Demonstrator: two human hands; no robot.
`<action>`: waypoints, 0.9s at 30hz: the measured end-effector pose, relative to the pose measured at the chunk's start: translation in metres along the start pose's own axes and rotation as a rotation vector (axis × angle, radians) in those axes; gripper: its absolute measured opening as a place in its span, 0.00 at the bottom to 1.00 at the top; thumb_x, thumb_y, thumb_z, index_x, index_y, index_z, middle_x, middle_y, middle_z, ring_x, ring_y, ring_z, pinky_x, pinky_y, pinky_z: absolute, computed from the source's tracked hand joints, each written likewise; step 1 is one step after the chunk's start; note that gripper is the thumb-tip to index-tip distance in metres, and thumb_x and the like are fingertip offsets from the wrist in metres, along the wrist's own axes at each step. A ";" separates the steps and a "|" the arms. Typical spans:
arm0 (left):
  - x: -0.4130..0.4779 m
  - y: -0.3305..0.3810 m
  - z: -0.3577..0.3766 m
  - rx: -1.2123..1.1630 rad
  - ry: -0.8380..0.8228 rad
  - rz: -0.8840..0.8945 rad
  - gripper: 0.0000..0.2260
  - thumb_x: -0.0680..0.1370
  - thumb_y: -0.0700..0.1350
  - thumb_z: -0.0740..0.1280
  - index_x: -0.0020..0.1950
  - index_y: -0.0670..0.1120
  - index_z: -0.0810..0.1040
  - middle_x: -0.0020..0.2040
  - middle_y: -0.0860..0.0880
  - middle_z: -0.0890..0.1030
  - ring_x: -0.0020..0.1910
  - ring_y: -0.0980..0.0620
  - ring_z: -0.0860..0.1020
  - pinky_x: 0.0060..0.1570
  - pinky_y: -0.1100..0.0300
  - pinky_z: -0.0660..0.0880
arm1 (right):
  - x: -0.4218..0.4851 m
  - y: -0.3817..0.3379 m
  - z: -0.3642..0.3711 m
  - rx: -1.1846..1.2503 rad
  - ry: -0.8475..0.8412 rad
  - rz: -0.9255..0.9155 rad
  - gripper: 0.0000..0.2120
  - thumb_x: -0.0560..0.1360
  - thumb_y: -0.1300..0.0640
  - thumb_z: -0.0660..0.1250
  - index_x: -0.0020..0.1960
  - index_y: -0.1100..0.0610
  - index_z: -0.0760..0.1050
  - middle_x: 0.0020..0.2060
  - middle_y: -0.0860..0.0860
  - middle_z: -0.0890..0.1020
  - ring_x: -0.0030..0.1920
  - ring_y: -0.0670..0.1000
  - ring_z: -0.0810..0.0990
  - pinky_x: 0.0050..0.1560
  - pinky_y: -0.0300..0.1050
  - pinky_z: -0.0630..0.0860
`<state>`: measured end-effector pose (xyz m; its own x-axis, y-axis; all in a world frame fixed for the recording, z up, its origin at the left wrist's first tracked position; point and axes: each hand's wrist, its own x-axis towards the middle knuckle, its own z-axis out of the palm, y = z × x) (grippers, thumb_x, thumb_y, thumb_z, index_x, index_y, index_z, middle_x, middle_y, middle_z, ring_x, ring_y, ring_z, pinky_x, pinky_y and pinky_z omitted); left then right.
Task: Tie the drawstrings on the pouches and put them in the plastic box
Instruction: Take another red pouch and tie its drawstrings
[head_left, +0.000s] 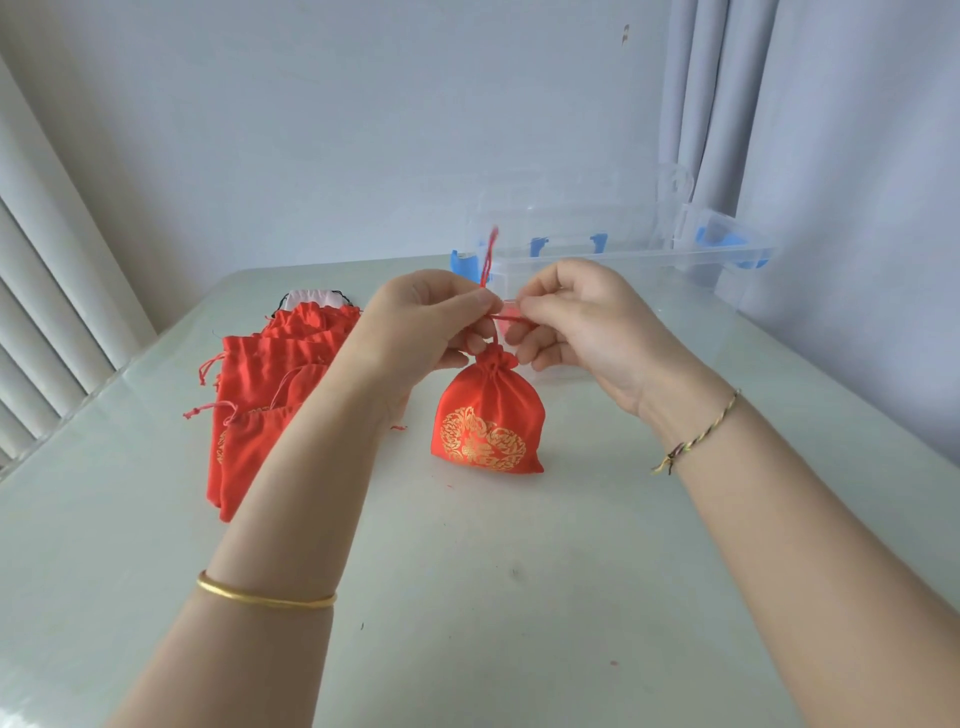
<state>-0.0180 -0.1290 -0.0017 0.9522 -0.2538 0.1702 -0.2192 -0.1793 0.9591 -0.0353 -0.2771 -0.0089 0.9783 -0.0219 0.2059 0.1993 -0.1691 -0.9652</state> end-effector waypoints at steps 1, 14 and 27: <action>0.000 0.000 0.000 -0.009 0.017 -0.007 0.07 0.78 0.42 0.63 0.43 0.45 0.79 0.32 0.51 0.78 0.27 0.59 0.74 0.34 0.66 0.71 | 0.001 0.001 0.000 -0.034 0.008 -0.044 0.05 0.75 0.67 0.62 0.42 0.59 0.70 0.33 0.56 0.79 0.26 0.48 0.76 0.29 0.38 0.72; 0.004 -0.007 0.000 -0.046 0.135 -0.004 0.06 0.76 0.39 0.65 0.40 0.43 0.79 0.25 0.51 0.78 0.25 0.58 0.75 0.29 0.68 0.73 | 0.002 0.011 0.012 -0.456 0.126 -0.440 0.04 0.67 0.62 0.72 0.41 0.56 0.81 0.36 0.58 0.77 0.31 0.46 0.69 0.40 0.48 0.73; -0.003 0.010 -0.012 0.177 0.309 0.234 0.11 0.71 0.40 0.69 0.43 0.55 0.72 0.50 0.51 0.75 0.43 0.56 0.76 0.40 0.61 0.74 | 0.006 0.015 0.009 -0.055 0.160 -0.021 0.09 0.69 0.62 0.70 0.30 0.56 0.78 0.29 0.53 0.74 0.27 0.47 0.66 0.29 0.38 0.62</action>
<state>-0.0206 -0.1186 0.0096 0.8854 -0.0153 0.4645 -0.4448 -0.3179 0.8373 -0.0261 -0.2708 -0.0235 0.9518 -0.1735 0.2527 0.2115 -0.2251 -0.9511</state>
